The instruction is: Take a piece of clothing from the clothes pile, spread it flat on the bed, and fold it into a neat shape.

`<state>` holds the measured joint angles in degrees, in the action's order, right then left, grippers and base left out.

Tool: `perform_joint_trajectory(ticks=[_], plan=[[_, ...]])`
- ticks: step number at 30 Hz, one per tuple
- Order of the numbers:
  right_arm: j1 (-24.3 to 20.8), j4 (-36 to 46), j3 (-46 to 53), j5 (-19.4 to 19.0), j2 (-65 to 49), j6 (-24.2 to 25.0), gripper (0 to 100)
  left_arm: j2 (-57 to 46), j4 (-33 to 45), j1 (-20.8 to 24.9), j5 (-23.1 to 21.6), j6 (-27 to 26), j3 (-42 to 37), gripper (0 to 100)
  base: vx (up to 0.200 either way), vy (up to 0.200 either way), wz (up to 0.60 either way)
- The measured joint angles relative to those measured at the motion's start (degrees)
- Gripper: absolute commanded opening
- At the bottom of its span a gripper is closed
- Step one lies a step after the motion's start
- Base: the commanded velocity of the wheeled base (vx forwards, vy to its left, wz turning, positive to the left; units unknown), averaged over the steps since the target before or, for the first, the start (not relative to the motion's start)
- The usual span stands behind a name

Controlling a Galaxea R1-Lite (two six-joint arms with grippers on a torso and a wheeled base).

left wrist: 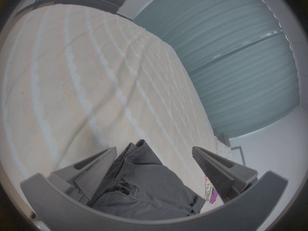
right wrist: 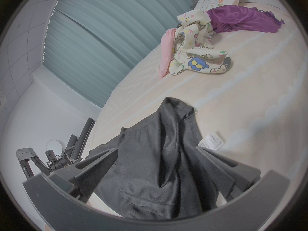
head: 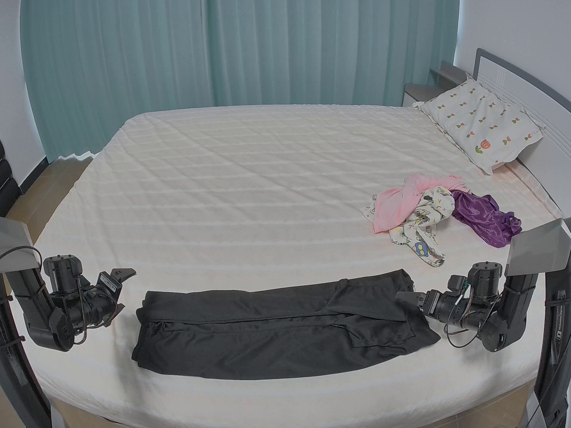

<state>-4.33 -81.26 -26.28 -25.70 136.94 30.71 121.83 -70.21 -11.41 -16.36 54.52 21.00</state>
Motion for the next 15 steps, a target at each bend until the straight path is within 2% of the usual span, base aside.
perform_joint_trajectory(ticks=[6, 13, 14, 15], plan=[[0.32, 0.05, -0.3, -0.05, 0.22, 0.07, 100, 2.58, 0.0, 1.3, 0.3, -4.97, -0.67, 100, 0.0, 0.0, 0.0], [0.52, 0.09, -0.95, -0.05, 0.71, 0.11, 100, 4.82, -1.34, 3.06, 1.04, -13.68, -5.72, 100, 0.0, 0.0, 0.0], [0.52, 0.06, -1.05, -0.06, 0.77, 0.13, 100, 5.16, -1.87, 3.32, 1.52, -13.98, -6.07, 0, 0.0, 0.0, 0.0], [0.56, 0.06, -1.06, -0.06, 0.8, 0.13, 100, 5.53, -2.6, 3.56, 2.27, -14.03, -6.13, 0, 0.0, 0.0, 0.0]])
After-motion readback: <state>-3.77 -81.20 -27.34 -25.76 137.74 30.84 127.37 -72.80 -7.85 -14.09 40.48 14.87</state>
